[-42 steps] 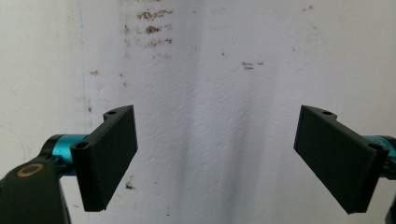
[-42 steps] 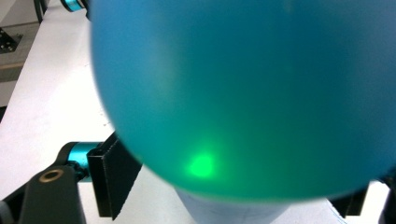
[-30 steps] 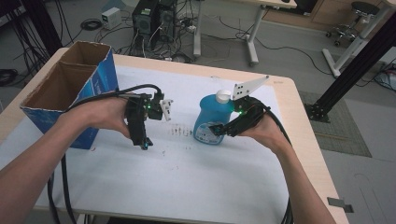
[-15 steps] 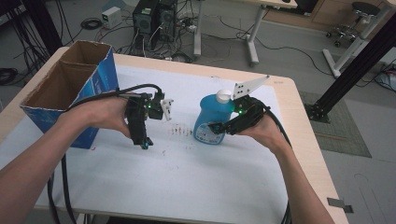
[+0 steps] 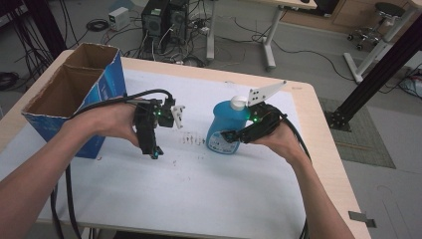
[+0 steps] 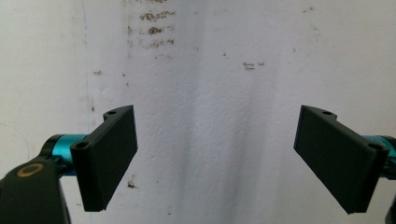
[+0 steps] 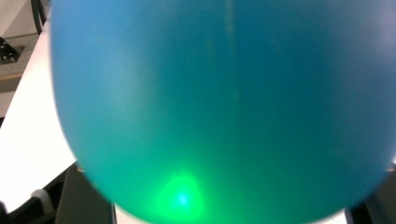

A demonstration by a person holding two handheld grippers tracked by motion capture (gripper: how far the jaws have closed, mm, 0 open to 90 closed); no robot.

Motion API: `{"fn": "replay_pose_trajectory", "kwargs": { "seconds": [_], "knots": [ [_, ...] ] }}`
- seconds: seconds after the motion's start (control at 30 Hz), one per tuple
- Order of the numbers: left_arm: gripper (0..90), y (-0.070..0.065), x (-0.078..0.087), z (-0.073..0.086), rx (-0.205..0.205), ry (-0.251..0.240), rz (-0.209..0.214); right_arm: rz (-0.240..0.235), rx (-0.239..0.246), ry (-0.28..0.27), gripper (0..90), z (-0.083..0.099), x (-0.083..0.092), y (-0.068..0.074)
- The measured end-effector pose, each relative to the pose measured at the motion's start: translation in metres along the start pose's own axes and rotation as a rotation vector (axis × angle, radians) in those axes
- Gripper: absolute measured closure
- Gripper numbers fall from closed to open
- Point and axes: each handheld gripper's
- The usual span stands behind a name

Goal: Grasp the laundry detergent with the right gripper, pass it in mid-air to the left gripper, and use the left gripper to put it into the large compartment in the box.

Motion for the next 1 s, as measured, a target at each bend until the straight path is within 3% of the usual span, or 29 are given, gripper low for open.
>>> {"fn": "replay_pose_trajectory", "kwargs": {
  "seconds": [0.63, 0.83, 1.0],
  "knots": [
    [13.4, -0.0004, 0.0018, 0.0021, 0.007, -0.006, -0.009, -0.007, -0.001, -0.007, 40.0, 0.0035, -0.0044, -0.0005],
    [13.4, -0.0004, 0.0030, 0.0014, 0.002, -0.015, -0.012, 0.029, 0.033, -0.016, 44.8, 0.0021, -0.0021, 0.0016],
    [13.4, -0.0015, 0.0098, 0.0007, 0.003, -0.048, -0.010, 0.039, 0.030, -0.031, 46.3, 0.0036, -0.0011, 0.0018]
  ]
}}
Point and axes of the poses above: each handheld gripper's, and its own axes: x roughly backward along the jaws, z roughly out of its underside, y roughly to its left, and after that the axes turned 6 degrees about z, right-handed
